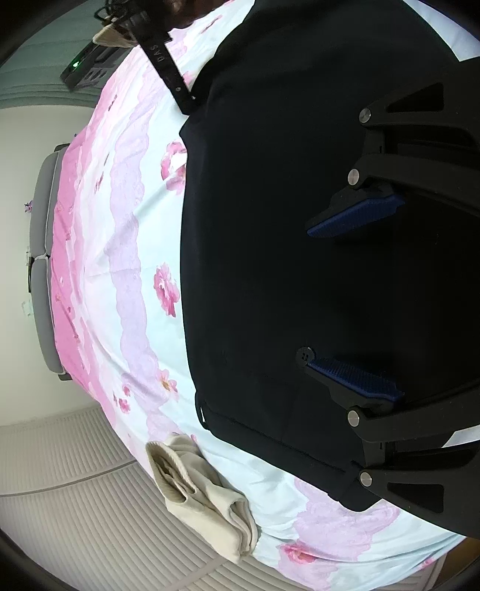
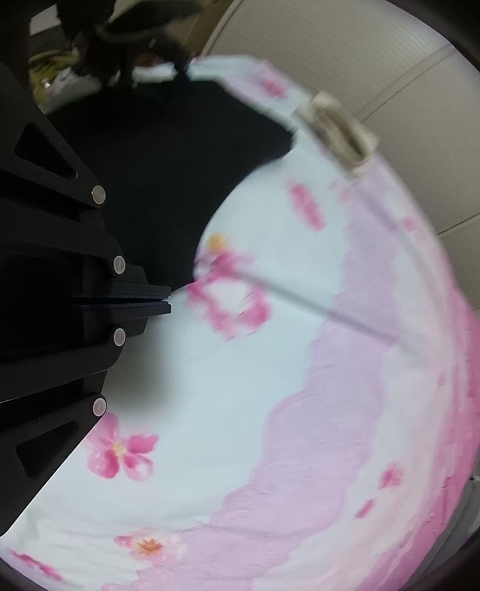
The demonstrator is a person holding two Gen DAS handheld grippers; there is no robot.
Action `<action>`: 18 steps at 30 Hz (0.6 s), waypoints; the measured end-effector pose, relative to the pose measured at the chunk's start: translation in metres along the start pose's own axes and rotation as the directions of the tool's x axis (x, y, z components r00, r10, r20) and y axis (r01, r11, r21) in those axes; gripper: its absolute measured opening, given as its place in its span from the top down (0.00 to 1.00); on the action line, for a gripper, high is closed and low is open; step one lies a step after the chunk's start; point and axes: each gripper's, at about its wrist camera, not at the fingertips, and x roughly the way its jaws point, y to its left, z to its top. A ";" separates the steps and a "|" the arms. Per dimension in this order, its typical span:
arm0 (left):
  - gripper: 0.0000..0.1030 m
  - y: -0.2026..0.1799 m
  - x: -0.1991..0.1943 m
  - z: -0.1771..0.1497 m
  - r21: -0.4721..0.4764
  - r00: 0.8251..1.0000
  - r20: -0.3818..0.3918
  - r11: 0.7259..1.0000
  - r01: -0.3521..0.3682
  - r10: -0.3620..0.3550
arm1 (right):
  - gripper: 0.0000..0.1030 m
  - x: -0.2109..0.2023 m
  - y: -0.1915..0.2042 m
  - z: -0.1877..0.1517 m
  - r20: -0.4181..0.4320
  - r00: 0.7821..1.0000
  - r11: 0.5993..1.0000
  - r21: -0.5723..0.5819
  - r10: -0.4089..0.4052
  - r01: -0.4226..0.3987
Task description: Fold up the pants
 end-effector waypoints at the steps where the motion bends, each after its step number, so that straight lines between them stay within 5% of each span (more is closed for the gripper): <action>1: 0.34 0.001 -0.001 -0.001 -0.003 1.000 0.003 1.000 0.000 0.000 | 0.98 0.005 -0.002 -0.001 -0.018 0.999 0.999 0.017 0.030 -0.029; 4: 0.34 0.004 -0.001 -0.001 -0.005 1.000 0.005 1.000 -0.003 0.003 | 0.95 -0.005 0.004 0.000 0.041 0.999 1.000 0.013 -0.015 0.014; 8: 0.34 0.006 -0.001 -0.001 -0.006 1.000 0.007 1.000 -0.002 0.002 | 0.71 -0.020 0.010 -0.006 0.111 0.990 0.996 0.010 -0.084 0.084; 14: 0.34 0.002 -0.008 0.006 0.002 1.000 0.012 1.000 0.022 -0.023 | 0.70 -0.042 0.021 -0.032 0.179 0.967 0.983 0.031 -0.183 0.181; 18: 0.34 -0.017 -0.018 0.018 0.048 0.997 0.010 0.996 0.072 -0.072 | 0.63 -0.076 0.026 -0.075 0.251 0.924 0.952 0.177 -0.288 0.249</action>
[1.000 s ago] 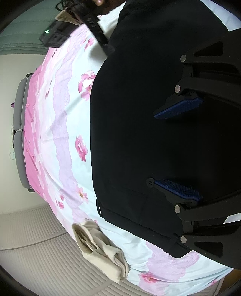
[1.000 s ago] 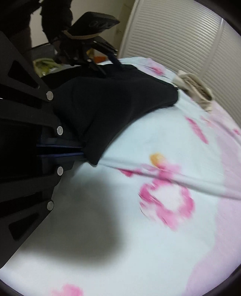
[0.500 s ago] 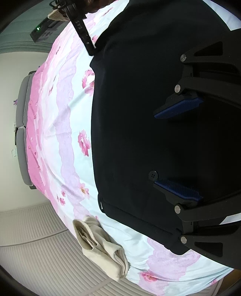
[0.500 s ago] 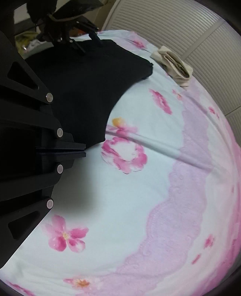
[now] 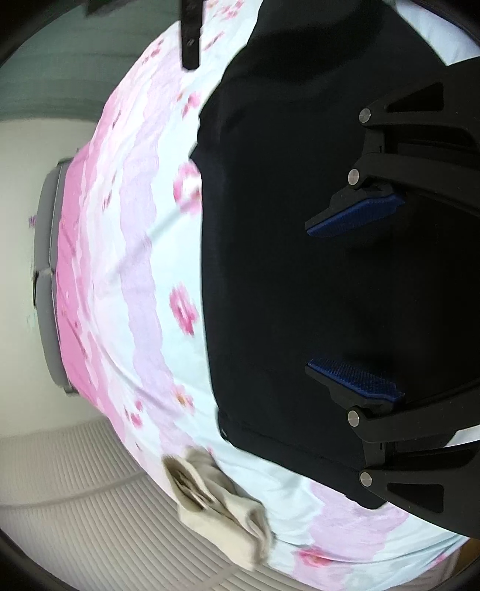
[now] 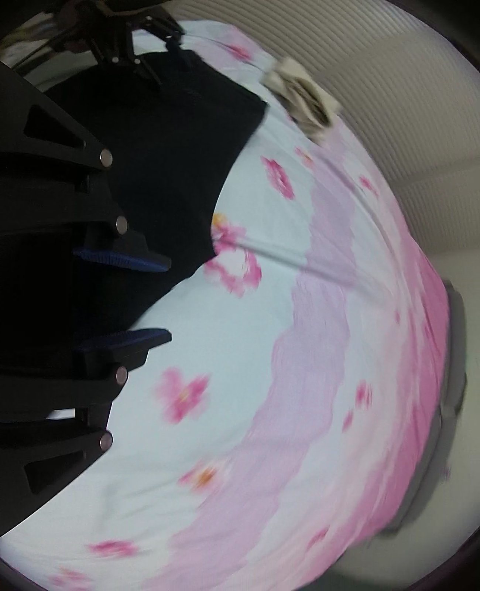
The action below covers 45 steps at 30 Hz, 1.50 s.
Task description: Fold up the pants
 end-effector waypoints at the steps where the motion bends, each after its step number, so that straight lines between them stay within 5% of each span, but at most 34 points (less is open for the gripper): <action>1: 0.34 -0.009 -0.003 0.004 0.024 1.000 0.000 0.999 0.021 -0.021 | 0.58 -0.014 -0.005 -0.011 0.020 1.000 0.999 0.045 -0.022 0.021; 8: 0.26 -0.099 -0.025 0.031 0.189 0.983 0.005 0.965 0.182 -0.186 | 0.32 -0.121 -0.058 -0.114 0.037 0.966 0.911 0.346 -0.254 0.226; 13: 0.26 -0.192 -0.039 0.038 0.323 0.956 0.011 0.906 0.273 -0.292 | 0.27 -0.185 -0.122 -0.203 -0.025 0.908 0.750 0.554 -0.418 0.361; 16: 0.26 -0.254 -0.048 0.037 0.385 0.939 -0.002 0.866 0.319 -0.345 | 0.27 -0.217 -0.175 -0.264 -0.091 0.877 0.609 0.686 -0.471 0.398; 21: 0.26 -0.348 -0.062 0.026 0.468 0.906 -0.022 0.796 0.384 -0.424 | 0.27 -0.250 -0.245 -0.342 -0.150 0.870 0.392 0.847 -0.470 0.358; 25: 0.26 -0.413 -0.064 0.023 0.537 0.876 -0.052 0.727 0.429 -0.479 | 0.27 -0.258 -0.277 -0.388 -0.164 0.878 0.255 0.918 -0.449 0.302; 29: 0.26 -0.473 -0.059 0.034 0.649 0.830 -0.096 0.598 0.471 -0.549 | 0.27 -0.251 -0.300 -0.429 -0.125 0.911 0.156 0.967 -0.392 0.200; 33: 0.26 -0.526 -0.047 0.056 0.749 0.759 -0.204 0.401 0.528 -0.618 | 0.27 -0.241 -0.305 -0.432 -0.063 0.919 0.128 0.984 -0.389 0.122; 36: 0.26 -0.575 -0.030 0.063 0.748 0.650 -0.434 0.153 0.646 -0.623 | 0.27 -0.230 -0.309 -0.430 -0.041 0.922 0.094 0.992 -0.385 0.084; 39: 0.27 -0.615 -0.015 0.055 0.748 0.612 -0.562 -0.026 0.664 -0.556 | 0.29 -0.220 -0.310 -0.431 -0.032 0.923 0.070 0.996 -0.383 0.063; 41: 0.27 -0.635 -0.005 0.050 0.729 0.599 -0.619 -0.089 0.678 -0.508 | 0.31 -0.214 -0.312 -0.433 -0.040 0.923 0.063 0.996 -0.384 0.069; 43: 0.33 -0.654 0.009 0.045 0.714 0.606 -0.653 -0.105 0.692 -0.454 | 0.36 -0.211 -0.314 -0.436 -0.048 0.923 0.045 0.996 -0.382 0.070; 45: 0.39 -0.671 0.027 0.041 0.659 0.584 -0.716 -0.097 0.746 -0.383 | 0.38 -0.212 -0.315 -0.440 -0.043 0.925 0.022 0.998 -0.379 0.055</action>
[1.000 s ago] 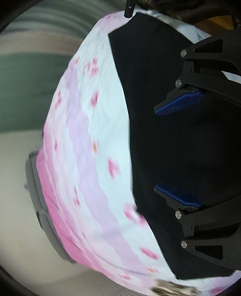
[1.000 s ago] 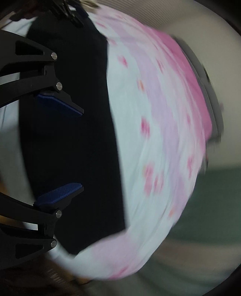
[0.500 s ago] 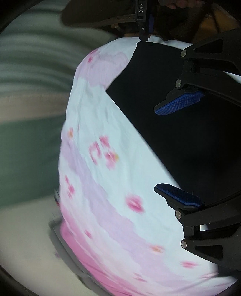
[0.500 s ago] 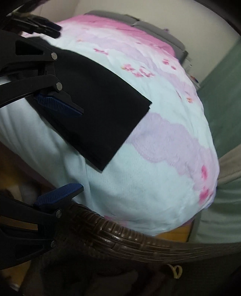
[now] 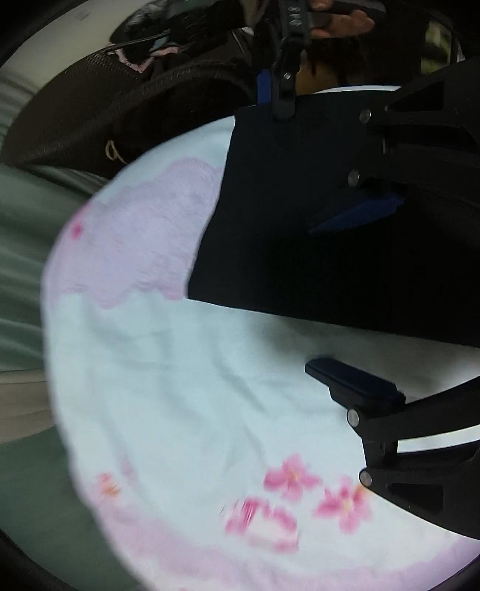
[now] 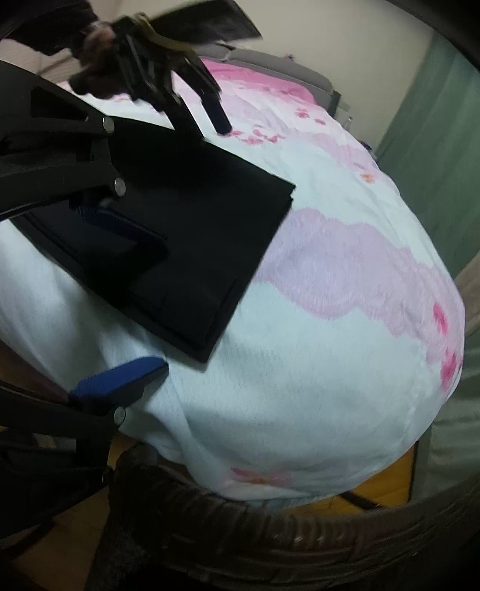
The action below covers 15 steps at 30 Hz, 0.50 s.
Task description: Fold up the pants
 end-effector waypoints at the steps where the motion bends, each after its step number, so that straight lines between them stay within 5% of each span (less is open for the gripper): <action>1: 0.40 0.003 0.005 0.002 -0.009 1.000 -0.010 1.000 0.016 -0.016 | 0.39 0.001 -0.002 0.001 -0.003 1.000 1.000 0.011 0.011 -0.011; 4: 0.48 0.003 0.010 0.010 0.000 0.997 -0.001 0.997 0.073 -0.073 | 0.45 0.005 -0.008 0.003 -0.019 0.999 0.999 0.038 0.037 -0.036; 6: 0.63 0.005 0.015 0.016 -0.012 0.993 -0.003 0.993 0.119 -0.119 | 0.49 0.007 -0.013 0.004 -0.024 0.998 0.997 0.061 0.054 -0.053; 10: 0.73 0.010 0.023 0.023 -0.031 0.986 -0.012 0.986 0.163 -0.164 | 0.69 0.010 -0.010 0.005 -0.022 0.994 0.993 0.042 0.112 -0.111; 11: 0.82 0.013 0.023 0.024 -0.039 0.984 -0.010 0.983 0.179 -0.180 | 0.78 0.010 -0.010 0.006 -0.022 0.992 0.992 0.039 0.124 -0.123; 15: 0.90 0.009 0.015 0.025 -0.003 0.982 -0.003 0.982 0.186 -0.186 | 0.89 0.007 -0.003 0.009 -0.020 0.985 0.985 -0.005 0.174 -0.174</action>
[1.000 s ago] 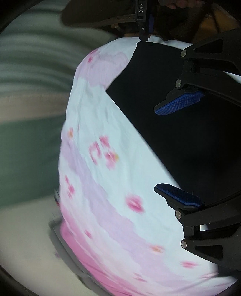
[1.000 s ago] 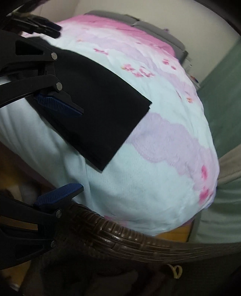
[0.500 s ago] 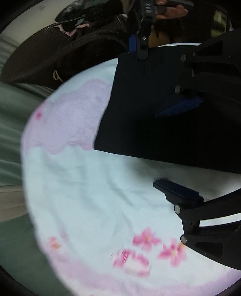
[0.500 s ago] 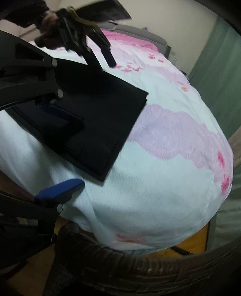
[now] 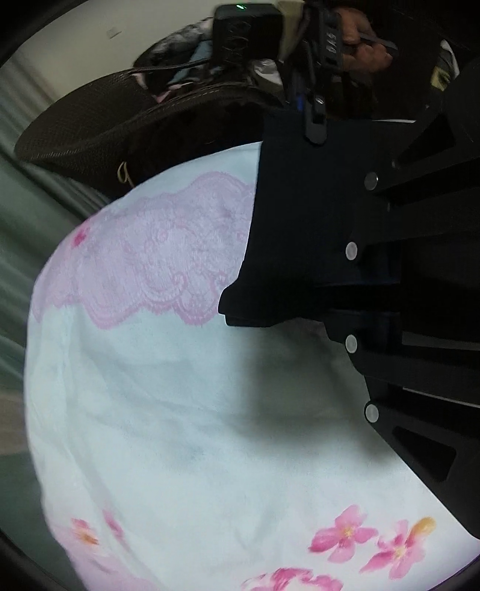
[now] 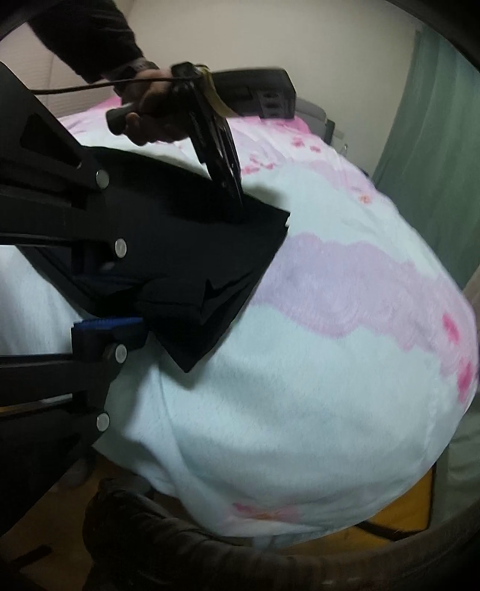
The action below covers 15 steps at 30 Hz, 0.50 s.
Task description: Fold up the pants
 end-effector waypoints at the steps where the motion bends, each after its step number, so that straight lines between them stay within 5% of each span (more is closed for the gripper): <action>1: 0.90 -0.003 -0.002 0.000 0.019 1.000 0.006 1.000 -0.017 0.017 | 0.90 -0.003 0.006 0.001 0.008 1.000 1.000 -0.027 0.002 -0.002; 9: 0.91 -0.020 -0.064 -0.006 0.079 0.992 0.116 0.996 -0.052 0.042 | 0.92 -0.031 0.048 0.000 0.067 0.997 0.986 -0.164 0.043 -0.032; 15: 0.91 -0.048 -0.158 -0.058 0.174 0.971 0.231 0.979 -0.105 0.063 | 0.92 -0.074 0.104 -0.030 0.145 0.985 0.946 -0.322 0.089 -0.038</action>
